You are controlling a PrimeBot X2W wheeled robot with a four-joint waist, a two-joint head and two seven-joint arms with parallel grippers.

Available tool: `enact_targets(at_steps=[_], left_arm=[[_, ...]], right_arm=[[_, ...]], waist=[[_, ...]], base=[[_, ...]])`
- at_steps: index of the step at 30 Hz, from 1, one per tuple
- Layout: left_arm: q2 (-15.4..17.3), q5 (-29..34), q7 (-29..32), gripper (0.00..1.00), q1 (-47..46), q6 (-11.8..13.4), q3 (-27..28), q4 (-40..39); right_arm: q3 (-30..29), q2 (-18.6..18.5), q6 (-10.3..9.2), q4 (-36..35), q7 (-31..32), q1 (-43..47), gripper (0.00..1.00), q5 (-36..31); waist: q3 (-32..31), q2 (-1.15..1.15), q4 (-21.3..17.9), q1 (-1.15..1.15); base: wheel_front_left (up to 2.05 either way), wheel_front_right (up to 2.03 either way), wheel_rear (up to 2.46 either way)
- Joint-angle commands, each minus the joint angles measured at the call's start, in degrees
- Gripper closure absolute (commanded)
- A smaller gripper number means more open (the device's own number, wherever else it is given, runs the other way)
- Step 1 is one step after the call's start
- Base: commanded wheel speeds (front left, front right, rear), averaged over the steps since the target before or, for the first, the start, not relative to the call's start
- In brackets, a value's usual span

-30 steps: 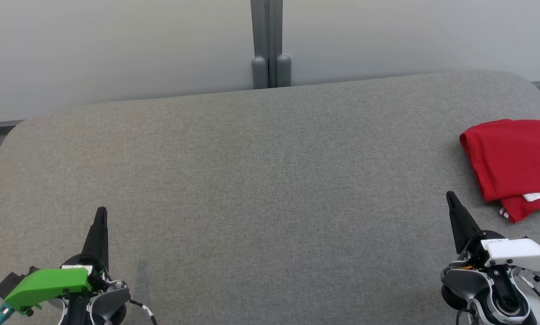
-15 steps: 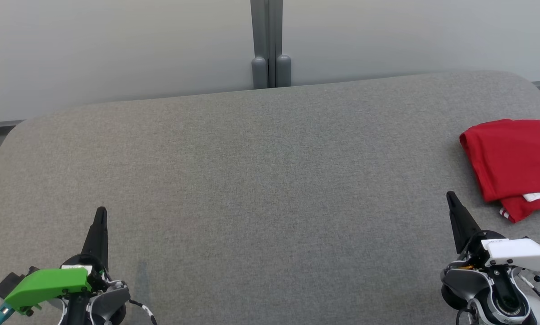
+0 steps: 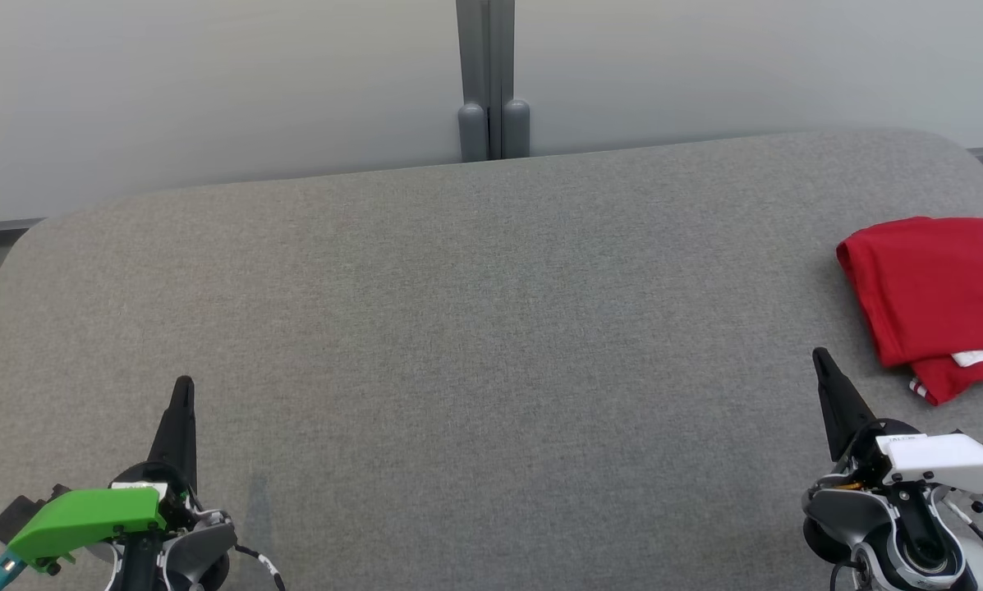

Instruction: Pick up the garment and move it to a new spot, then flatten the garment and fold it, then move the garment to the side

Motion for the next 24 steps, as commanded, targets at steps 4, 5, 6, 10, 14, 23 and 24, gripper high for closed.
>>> enact_targets(at_steps=[4,5,6,10,14,23,24], left_arm=[[0.2,0.1,0.1,1.0,-0.7,-0.3,0.2,0.1],[0.2,0.1,0.1,1.0,-0.7,-0.3,0.2,0.1],[0.2,0.1,0.1,1.0,-0.7,-0.3,0.2,0.1],[0.2,0.2,0.2,1.0,-0.7,-0.3,0.2,0.1],[0.2,0.2,0.2,1.0,-0.7,-0.3,0.2,0.1],[0.2,0.2,0.2,1.0,-0.7,-0.3,0.3,0.1],[0.2,0.2,0.2,1.0,-0.7,-0.3,0.3,0.1]], right_arm=[[-0.2,0.0,0.02,-0.3,0.3,-0.3,1.0,0.0],[-0.2,0.0,0.02,-0.3,0.3,-0.3,1.0,0.0],[-0.2,0.0,0.02,-0.3,0.3,-0.3,1.0,-0.1],[-0.2,0.0,0.02,-0.3,0.3,-0.3,1.0,-0.1],[-0.2,0.0,0.02,-0.3,0.3,-0.3,1.0,-0.1],[-0.3,0.0,0.02,-0.3,0.4,-0.3,1.0,-0.2],[-0.3,0.0,0.02,-0.3,0.4,-0.3,1.0,-0.2]], waist=[[0.0,0.0,0.0,0.0],[0.0,0.0,0.0,0.0],[0.0,0.0,0.0,0.0],[0.0,0.0,0.0,0.0],[0.0,0.0,0.0,0.0],[0.0,0.0,0.0,0.0],[0.0,0.0,0.0,0.0]], base=[[0.0,0.0,0.0],[0.0,0.0,0.0],[0.0,0.0,0.0],[0.0,0.0,0.0],[0.0,0.0,0.0],[0.0,0.0,0.0],[0.0,0.0,0.0]])
